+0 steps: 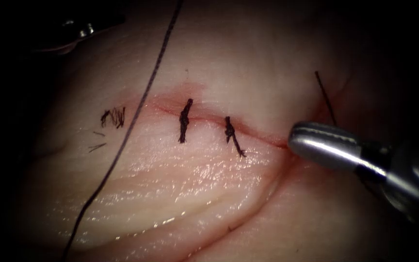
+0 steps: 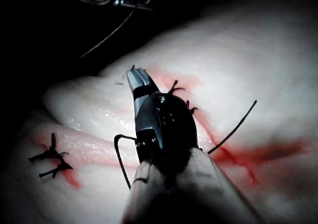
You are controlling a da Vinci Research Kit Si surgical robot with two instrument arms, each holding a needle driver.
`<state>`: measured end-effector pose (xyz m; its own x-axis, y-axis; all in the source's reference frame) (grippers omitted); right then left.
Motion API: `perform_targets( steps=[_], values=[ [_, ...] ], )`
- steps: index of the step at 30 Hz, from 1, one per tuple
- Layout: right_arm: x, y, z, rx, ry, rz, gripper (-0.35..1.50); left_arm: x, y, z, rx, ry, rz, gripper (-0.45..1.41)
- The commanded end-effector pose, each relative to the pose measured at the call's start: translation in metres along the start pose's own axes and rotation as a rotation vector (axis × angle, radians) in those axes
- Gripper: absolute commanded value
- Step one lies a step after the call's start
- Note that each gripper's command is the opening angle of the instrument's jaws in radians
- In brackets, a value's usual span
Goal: Wound Closure
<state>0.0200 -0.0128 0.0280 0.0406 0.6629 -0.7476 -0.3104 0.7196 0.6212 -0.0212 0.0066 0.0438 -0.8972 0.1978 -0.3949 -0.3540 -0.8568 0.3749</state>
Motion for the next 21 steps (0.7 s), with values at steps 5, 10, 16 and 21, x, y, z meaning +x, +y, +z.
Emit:
perform_targets(
  steps=[5, 10, 16, 21],
  values=[
    [0.0014, -0.0034, 0.0028, 0.007, 0.04, 0.007, 0.12, 0.0043, 0.0035, 0.0019, 0.117, -0.08, 0.073, -0.45],
    [0.0016, -0.0034, 0.0034, -0.04, 0.057, 0.048, 0.26, 0.0074, 0.0082, 0.0035, 0.233, -0.154, 0.144, -0.45],
    [0.0017, -0.0029, 0.0037, -0.081, 0.072, 0.084, 0.41, 0.0082, 0.0104, 0.0039, 0.275, -0.174, 0.183, -0.45],
    [0.0023, -0.002, 0.0033, -0.148, 0.098, 0.102, 0.48, 0.0079, 0.0112, 0.0035, 0.302, -0.173, 0.18, -0.45]
  ],
)
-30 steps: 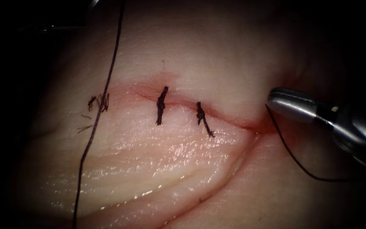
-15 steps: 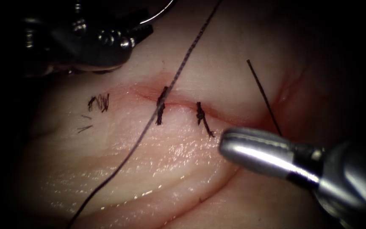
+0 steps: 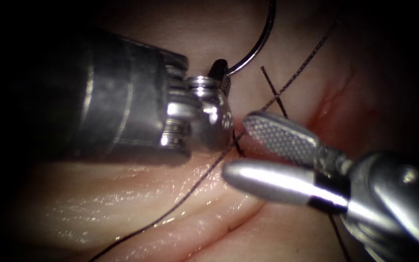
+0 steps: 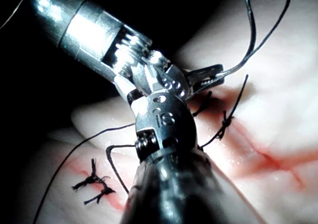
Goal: Wound Closure
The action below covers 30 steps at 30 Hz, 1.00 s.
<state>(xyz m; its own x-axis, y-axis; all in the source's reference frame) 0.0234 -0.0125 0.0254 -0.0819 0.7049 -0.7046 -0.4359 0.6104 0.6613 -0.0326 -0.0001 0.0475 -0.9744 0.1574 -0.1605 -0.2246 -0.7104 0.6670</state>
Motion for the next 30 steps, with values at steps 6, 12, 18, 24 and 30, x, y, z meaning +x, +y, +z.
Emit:
perform_targets(
  steps=[6, 12, 18, 24, 30],
  values=[
    [0.0002, 0.0033, 0.0011, -0.107, 0.006, 0.014, 0.34, -0.0001, 0.0008, -0.0008, 0.005, 0.061, -0.009, -0.45],
    [-0.0009, 0.0072, 0.0024, -0.169, -0.005, 0.046, 0.39, 0.0, 0.0009, -0.0022, 0.041, 0.098, -0.013, -0.45],
    [-0.0025, 0.0095, 0.0032, -0.227, -0.076, 0.079, 0.68, 0.0003, 0.0008, -0.0032, 0.069, 0.11, -0.013, -0.45],
    [-0.0035, 0.0108, 0.0037, -0.288, -0.105, 0.081, 1.18, 0.0002, 0.0008, -0.0037, 0.088, 0.114, -0.006, -0.45],
    [-0.0035, 0.0107, 0.005, -0.324, -0.118, 0.095, 1.37, 0.0004, 0.001, -0.0038, 0.097, 0.115, 0.008, -0.45]
  ],
)
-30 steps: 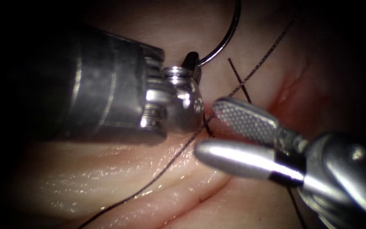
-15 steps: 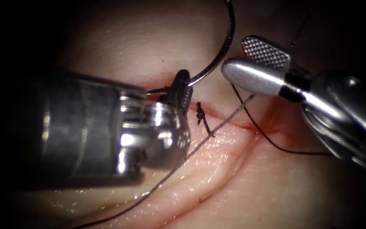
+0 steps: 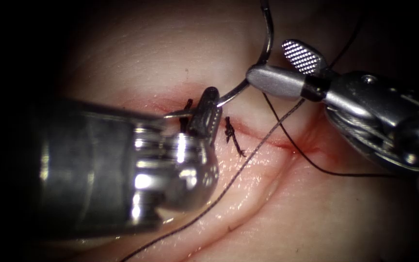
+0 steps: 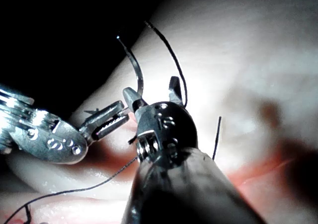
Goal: Wound Closure
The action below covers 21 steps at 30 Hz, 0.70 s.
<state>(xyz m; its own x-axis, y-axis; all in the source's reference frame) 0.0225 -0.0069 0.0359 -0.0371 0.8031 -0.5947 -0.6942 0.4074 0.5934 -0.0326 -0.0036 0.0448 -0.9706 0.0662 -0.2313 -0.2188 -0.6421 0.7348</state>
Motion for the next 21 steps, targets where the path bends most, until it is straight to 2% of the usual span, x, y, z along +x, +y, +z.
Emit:
perform_targets(
  steps=[1, 9, 12, 13, 14, 15, 16, 17, 18, 21],
  values=[
    [0.0001, -0.0005, 0.0012, -0.003, 0.004, 0.0, 1.35, 0.0005, 0.0004, 0.0005, 0.001, -0.001, -0.003, -0.45],
    [-0.0004, -0.0017, 0.0024, -0.014, -0.015, 0.034, 1.21, 0.0005, 0.0005, 0.0004, 0.038, -0.029, 0.035, -0.45],
    [-0.0004, -0.0023, 0.0023, -0.015, -0.015, 0.041, 1.05, 0.0005, 0.0005, 0.0003, 0.05, -0.042, 0.043, -0.45],
    [-0.0003, -0.0027, 0.0022, -0.015, -0.015, 0.047, 0.78, 0.0005, 0.0005, 0.0003, 0.053, -0.047, 0.047, -0.45],
    [-0.0003, -0.0027, 0.0022, -0.015, -0.015, 0.047, 0.78, 0.0005, 0.0005, 0.0003, 0.053, -0.047, 0.047, -0.45],
    [-0.0003, -0.003, 0.002, -0.015, -0.012, 0.054, 0.19, 0.0006, 0.0005, 0.0003, 0.055, -0.048, 0.046, -0.45],
    [-0.0003, -0.0031, 0.0019, -0.016, -0.013, 0.065, -0.28, 0.0006, 0.0005, 0.0003, 0.055, -0.049, 0.046, -0.45],
    [-0.0003, -0.0033, 0.0016, -0.027, 0.002, 0.069, -0.35, 0.0006, 0.0005, 0.0002, 0.058, -0.054, 0.056, -0.45],
    [-0.0002, -0.0032, 0.0014, -0.042, 0.034, 0.076, -0.35, 0.0006, 0.0004, 0.0002, 0.06, -0.058, 0.066, -0.45],
    [0.0001, -0.0029, 0.0012, -0.05, 0.048, 0.082, -0.35, 0.0006, 0.0005, 0.0001, 0.062, -0.067, 0.064, -0.45]
  ],
)
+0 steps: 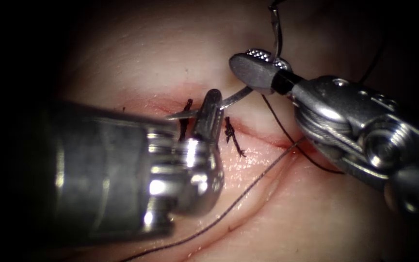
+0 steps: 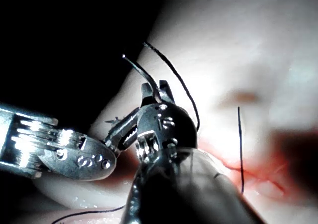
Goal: Wound Closure
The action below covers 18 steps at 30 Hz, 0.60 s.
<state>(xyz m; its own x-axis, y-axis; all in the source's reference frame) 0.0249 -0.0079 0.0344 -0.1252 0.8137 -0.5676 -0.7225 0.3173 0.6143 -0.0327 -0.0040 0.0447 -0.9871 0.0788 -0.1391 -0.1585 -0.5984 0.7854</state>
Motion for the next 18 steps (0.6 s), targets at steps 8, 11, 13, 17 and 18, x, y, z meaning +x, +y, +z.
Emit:
perform_targets(
  steps=[8, 11, 13, 17, 18],
  values=[
    [0.0008, 0.0021, 0.0003, 0.023, -0.007, -0.059, -0.35, 0.0006, -0.0024, -0.0009, -0.347, 0.282, -0.397, 0.76],
    [0.0005, 0.0026, 0.0005, 0.13, -0.066, -0.104, -0.35, 0.0002, -0.0045, -0.001, -0.649, 0.408, -0.682, 1.11],
    [0.0004, 0.0027, 0.0005, 0.213, -0.111, -0.179, -0.35, -0.0001, -0.0056, -0.0009, -0.768, 0.435, -0.781, 1.13],
    [-0.0001, 0.0035, 0.0, 0.337, -0.143, -0.349, -0.35, -0.0008, -0.0084, -0.0004, -0.978, 0.512, -0.956, 1.15],
    [-0.0001, 0.0038, -0.0002, 0.362, -0.134, -0.386, -0.35, -0.0009, -0.0088, -0.0002, -1.03, 0.525, -0.997, 1.15]
  ],
)
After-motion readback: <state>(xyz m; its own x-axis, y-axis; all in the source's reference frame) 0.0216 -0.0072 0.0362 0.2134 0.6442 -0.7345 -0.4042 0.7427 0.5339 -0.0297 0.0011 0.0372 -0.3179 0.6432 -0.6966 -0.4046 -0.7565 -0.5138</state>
